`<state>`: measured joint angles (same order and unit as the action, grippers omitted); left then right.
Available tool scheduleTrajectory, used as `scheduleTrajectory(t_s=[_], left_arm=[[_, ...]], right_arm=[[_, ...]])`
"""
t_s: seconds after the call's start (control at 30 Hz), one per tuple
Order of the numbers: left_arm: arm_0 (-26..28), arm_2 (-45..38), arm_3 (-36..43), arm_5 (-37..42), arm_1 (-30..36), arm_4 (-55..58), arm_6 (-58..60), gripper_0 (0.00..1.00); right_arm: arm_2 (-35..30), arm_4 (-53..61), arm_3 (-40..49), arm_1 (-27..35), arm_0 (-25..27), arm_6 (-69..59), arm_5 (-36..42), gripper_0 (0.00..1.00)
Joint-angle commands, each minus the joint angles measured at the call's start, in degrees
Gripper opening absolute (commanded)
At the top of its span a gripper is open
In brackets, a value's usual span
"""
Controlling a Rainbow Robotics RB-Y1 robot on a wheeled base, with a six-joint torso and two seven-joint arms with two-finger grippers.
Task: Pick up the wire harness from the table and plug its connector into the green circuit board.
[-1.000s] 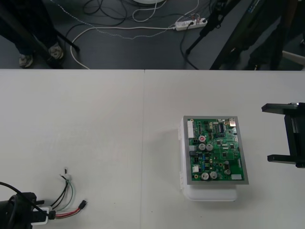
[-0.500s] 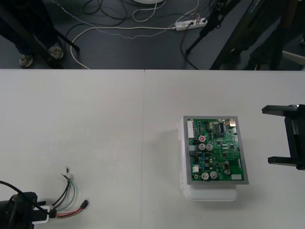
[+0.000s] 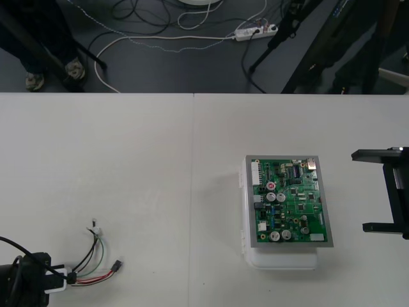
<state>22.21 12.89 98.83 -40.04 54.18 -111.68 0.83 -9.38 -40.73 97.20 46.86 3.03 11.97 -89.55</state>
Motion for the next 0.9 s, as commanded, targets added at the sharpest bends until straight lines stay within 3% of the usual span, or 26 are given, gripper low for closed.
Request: scheduleTrajectory(t_s=[0.03,0.9], left_arm=[[-1.03,-4.63,1.10,-2.59,2.42,2.69,-5.49,0.00],[0.82,-27.57,7.17,-33.44,1.54,18.16,-5.31,0.00]], right_arm=[[0.85,2.58,1.58,3.24,1.54,-0.63,-0.45,1.00],[0.59,3.02,-0.61,3.76,1.28,-1.16,-0.45,1.00]])
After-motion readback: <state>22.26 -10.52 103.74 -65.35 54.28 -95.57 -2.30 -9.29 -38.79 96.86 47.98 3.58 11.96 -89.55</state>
